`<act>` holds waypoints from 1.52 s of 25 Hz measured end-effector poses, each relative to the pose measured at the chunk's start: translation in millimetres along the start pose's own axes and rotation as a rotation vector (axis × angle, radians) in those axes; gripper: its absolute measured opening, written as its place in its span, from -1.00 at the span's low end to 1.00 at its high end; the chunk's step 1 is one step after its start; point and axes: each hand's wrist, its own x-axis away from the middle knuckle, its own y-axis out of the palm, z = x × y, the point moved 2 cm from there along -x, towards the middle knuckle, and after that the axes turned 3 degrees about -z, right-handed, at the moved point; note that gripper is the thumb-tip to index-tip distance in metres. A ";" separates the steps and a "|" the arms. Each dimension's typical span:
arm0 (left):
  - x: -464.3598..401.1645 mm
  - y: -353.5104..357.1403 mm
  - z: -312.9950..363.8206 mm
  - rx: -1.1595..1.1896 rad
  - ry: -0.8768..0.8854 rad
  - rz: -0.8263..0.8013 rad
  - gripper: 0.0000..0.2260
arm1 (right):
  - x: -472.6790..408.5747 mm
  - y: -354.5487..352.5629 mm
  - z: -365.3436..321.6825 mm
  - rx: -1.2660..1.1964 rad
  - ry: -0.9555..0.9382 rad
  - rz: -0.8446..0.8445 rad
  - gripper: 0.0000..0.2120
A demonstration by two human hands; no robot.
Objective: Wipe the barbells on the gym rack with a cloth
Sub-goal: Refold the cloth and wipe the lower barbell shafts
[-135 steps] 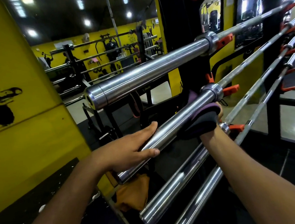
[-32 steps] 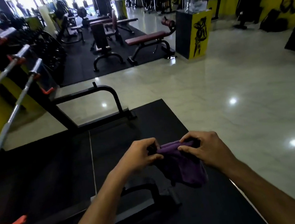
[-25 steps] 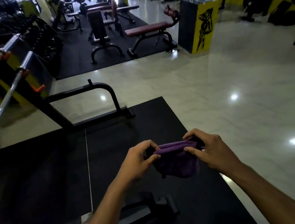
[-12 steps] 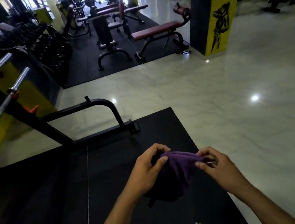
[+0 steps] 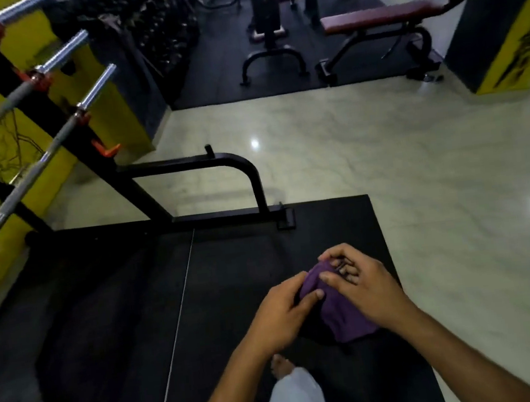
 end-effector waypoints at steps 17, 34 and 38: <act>-146.2 -393.3 -120.9 0.158 -0.188 0.522 -0.83 | -458.3 118.3 -45.9 -0.093 0.038 -0.382 -0.78; -320.9 -716.8 -227.1 0.042 -0.222 0.744 -0.75 | -798.9 346.7 -176.6 -0.964 0.628 -0.455 -0.44; -361.6 -765.6 -236.6 0.018 -0.157 0.473 -0.61 | -875.0 360.2 -206.8 -1.230 0.663 -0.393 -0.27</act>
